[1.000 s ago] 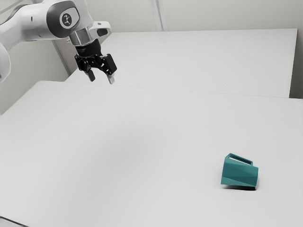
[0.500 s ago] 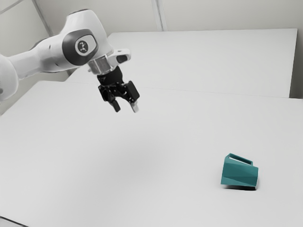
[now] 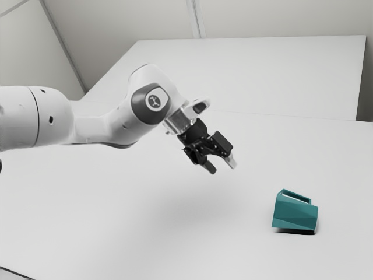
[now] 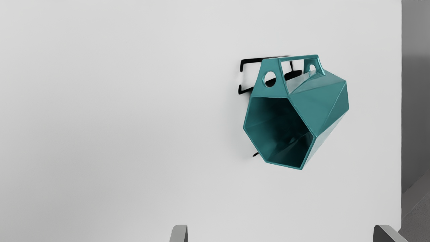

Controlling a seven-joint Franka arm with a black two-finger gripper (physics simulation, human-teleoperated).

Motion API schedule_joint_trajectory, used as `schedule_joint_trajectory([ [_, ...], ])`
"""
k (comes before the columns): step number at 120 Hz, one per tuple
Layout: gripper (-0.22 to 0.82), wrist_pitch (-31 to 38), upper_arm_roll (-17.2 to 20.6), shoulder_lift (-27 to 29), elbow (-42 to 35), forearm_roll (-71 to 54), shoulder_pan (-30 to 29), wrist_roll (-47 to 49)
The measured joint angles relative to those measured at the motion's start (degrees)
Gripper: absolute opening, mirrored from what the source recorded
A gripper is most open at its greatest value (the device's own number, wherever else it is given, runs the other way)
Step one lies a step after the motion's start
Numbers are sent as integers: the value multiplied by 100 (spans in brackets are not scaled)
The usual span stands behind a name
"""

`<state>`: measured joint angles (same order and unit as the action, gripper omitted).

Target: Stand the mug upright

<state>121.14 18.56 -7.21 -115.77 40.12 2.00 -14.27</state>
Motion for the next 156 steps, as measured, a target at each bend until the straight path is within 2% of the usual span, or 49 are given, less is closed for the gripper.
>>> schedule_joint_trajectory([
  [39, 60, 818, 185, -411, -105, 660, 612, -319],
  [68, 60, 1284, 288, -982, -95, 2268, 806, -822],
  [87, 60, 1465, 360, -1145, -85, 2943, 924, -1227],
  [156, 59, 1987, 374, -1445, 18, 3835, 1259, -2059],
])
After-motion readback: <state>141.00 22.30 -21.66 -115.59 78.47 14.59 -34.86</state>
